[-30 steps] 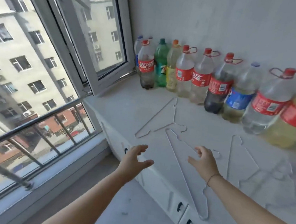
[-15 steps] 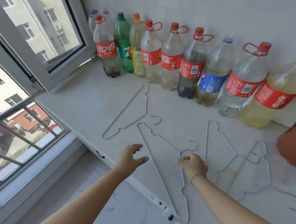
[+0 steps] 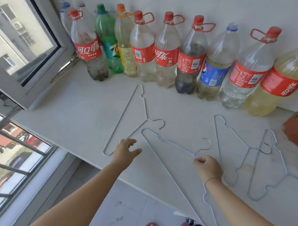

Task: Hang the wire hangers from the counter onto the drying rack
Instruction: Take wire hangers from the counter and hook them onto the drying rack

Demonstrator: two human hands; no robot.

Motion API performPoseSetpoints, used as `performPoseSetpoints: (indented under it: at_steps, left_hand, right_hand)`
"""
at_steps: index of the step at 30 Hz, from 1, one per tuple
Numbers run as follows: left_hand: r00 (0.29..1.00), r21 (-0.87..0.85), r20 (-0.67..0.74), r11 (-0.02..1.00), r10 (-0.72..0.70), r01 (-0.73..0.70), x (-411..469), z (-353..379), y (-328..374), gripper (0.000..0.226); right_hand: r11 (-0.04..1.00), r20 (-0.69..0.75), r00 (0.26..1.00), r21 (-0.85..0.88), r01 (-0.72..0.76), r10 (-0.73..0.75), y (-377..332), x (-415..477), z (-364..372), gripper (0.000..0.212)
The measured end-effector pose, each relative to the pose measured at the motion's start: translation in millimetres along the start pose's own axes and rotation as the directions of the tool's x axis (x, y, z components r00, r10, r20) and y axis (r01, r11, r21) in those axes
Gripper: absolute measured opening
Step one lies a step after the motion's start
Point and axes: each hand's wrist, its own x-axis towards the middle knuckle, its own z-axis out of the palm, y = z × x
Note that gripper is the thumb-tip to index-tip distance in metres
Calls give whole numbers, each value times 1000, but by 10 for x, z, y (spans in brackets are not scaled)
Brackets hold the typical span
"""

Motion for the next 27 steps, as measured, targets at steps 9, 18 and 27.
performPoseSetpoints:
  at_steps: [9,18,27]
  left_hand:
    - [996,150,-72,987,-55,65,756,-16,-97,45]
    - [996,159,-66,985,-54,64,950,32,-109,14]
    - [973,112,-223,993,66,-42,762,-372,6,19]
  right_hand:
    - [787,40,999,617,-8,-21,-209,-114,-244,19]
    - [731,79,993,682,7,-84,-489,-254,-412,17]
    - [741,21,980,657,134,-197,-794,-322,-928,13]
